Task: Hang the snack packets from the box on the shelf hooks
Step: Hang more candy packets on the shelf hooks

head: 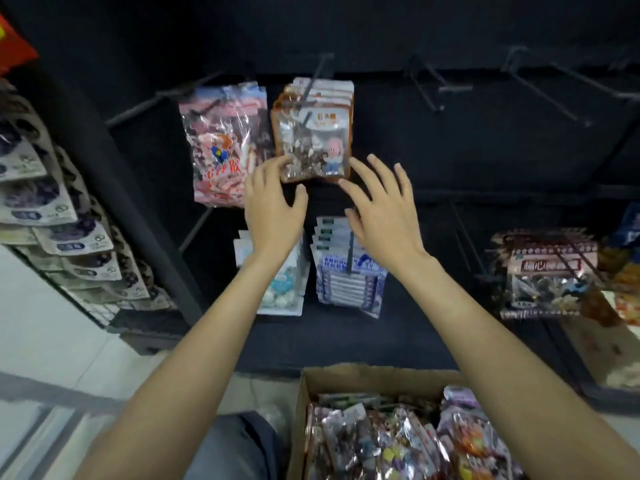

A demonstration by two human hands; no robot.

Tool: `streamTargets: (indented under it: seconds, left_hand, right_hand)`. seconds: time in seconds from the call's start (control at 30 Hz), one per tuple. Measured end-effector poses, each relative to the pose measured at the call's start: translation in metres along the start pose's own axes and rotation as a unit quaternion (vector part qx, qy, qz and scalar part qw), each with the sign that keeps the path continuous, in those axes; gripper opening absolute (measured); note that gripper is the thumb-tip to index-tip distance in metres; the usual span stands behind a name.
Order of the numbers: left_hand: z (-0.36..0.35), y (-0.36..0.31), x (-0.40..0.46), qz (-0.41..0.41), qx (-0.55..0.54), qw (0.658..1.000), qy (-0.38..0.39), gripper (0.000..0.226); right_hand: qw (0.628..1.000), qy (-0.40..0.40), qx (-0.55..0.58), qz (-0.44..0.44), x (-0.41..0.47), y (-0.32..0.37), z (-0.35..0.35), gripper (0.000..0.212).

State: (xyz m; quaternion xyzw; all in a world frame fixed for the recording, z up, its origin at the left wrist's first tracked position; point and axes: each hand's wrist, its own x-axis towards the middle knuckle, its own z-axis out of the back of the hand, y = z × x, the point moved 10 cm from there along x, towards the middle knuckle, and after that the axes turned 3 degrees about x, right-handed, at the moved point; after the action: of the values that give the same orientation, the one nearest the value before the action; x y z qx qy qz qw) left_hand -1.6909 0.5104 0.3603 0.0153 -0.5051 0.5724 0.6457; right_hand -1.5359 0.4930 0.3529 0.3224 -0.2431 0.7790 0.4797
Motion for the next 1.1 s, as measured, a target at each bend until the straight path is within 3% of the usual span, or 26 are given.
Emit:
streamTargets:
  seconds: [0.1,0.27,0.37,0.43,0.63,0.77,0.83,0.93,0.97,1.1]
  left_hand:
    - [-0.002,-0.006,-0.069,0.02,-0.07,0.995,0.071,0.029]
    - [-0.055,0.012,-0.207,0.024,-0.078,0.954,0.289,0.021]
    - [-0.099,0.051,-0.283,0.064,-0.028,0.911,0.407,0.026]
    - [-0.119,0.082,-0.316,0.096,0.023,0.893,0.439,0.031]
    - [-0.123,0.167,-0.368,0.25,0.167,0.867,0.399,0.052]
    - [-0.125,0.19,-0.378,0.268,0.171,0.867,0.383,0.054]
    - [-0.122,0.202,-0.378,0.289,0.162,0.873,0.358,0.049]
    - [-0.116,0.216,-0.381,0.307,0.148,0.873,0.347,0.04]
    - [-0.114,0.218,-0.382,0.305,0.139,0.875,0.35,0.037]
    - [-0.113,0.22,-0.383,0.3,0.109,0.878,0.356,0.036]
  right_hand:
    - [0.998,0.026,0.046,-0.035,-0.074,0.004,0.006,0.03]
    - [0.966,0.197,0.115,-0.124,-0.227,0.002,-0.013,0.021]
    - [0.887,0.39,0.155,-0.194,-0.321,-0.003,-0.048,0.018]
    - [0.838,0.463,0.179,-0.224,-0.372,-0.004,-0.071,0.023]
    - [0.764,0.517,0.234,-0.308,-0.452,0.008,-0.139,0.034]
    - [0.712,0.555,0.27,-0.335,-0.48,0.035,-0.197,0.048]
    - [0.667,0.584,0.26,-0.382,-0.5,0.044,-0.222,0.057]
    - [0.582,0.58,0.235,-0.518,-0.528,0.05,-0.246,0.07]
    - [0.575,0.58,0.208,-0.539,-0.532,0.052,-0.252,0.072]
    - [0.625,0.569,0.09,-0.527,-0.524,0.054,-0.268,0.06]
